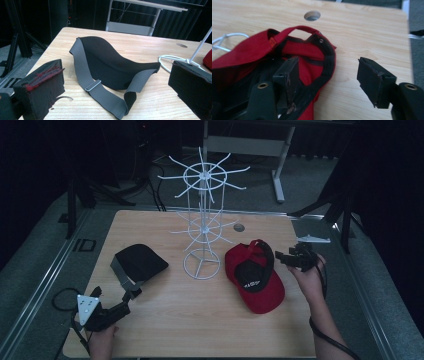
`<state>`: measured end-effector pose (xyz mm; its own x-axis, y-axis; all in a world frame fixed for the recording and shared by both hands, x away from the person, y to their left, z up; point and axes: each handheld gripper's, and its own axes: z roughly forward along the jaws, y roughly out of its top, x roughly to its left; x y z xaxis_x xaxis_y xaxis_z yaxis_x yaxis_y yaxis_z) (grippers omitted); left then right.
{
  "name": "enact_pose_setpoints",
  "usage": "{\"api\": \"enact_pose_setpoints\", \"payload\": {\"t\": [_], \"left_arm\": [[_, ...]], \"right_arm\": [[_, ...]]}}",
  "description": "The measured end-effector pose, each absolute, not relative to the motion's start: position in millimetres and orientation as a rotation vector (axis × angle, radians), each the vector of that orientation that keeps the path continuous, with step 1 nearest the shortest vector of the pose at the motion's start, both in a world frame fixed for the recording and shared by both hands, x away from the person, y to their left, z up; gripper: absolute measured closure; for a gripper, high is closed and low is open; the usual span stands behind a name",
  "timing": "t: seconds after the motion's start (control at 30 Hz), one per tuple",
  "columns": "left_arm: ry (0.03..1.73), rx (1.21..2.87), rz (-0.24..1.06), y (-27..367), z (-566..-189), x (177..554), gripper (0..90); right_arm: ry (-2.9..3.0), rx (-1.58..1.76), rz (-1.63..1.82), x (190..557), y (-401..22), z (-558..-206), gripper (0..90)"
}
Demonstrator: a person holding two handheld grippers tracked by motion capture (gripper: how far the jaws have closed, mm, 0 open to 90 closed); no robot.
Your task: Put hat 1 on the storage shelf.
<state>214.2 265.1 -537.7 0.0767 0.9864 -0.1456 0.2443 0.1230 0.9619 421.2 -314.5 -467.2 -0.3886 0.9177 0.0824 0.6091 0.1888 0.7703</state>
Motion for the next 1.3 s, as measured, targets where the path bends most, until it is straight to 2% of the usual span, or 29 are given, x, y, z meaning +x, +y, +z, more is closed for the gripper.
{"api": "enact_pose_setpoints", "payload": {"t": [0.23,0.37,0.73,0.8,0.9,1.1,1.17,1.3], "left_arm": [[1.371,1.328,0.899,265,-538,216,0.6],[1.364,1.345,0.889,263,-539,217,0.7],[1.357,1.36,0.89,263,-540,217,0.6],[1.356,1.36,0.886,263,-540,218,0.6],[1.357,1.364,0.883,262,-540,218,0.7],[1.356,1.376,0.882,261,-541,219,0.7],[1.357,1.377,0.882,261,-541,219,0.6],[1.357,1.375,0.882,261,-540,218,0.7]], "right_arm": [[2.155,1.523,0.968,452,-302,-499,40.1],[2.192,1.583,0.912,463,-296,-518,38.1],[2.241,1.495,0.769,464,-273,-540,37.0],[2.245,1.486,0.77,463,-272,-540,39.8],[2.269,1.493,0.781,463,-272,-538,49.0],[2.306,1.404,0.758,459,-266,-538,75.6],[2.311,1.37,0.744,457,-262,-538,80.3],[2.32,1.316,0.712,451,-255,-535,83.2]]}}
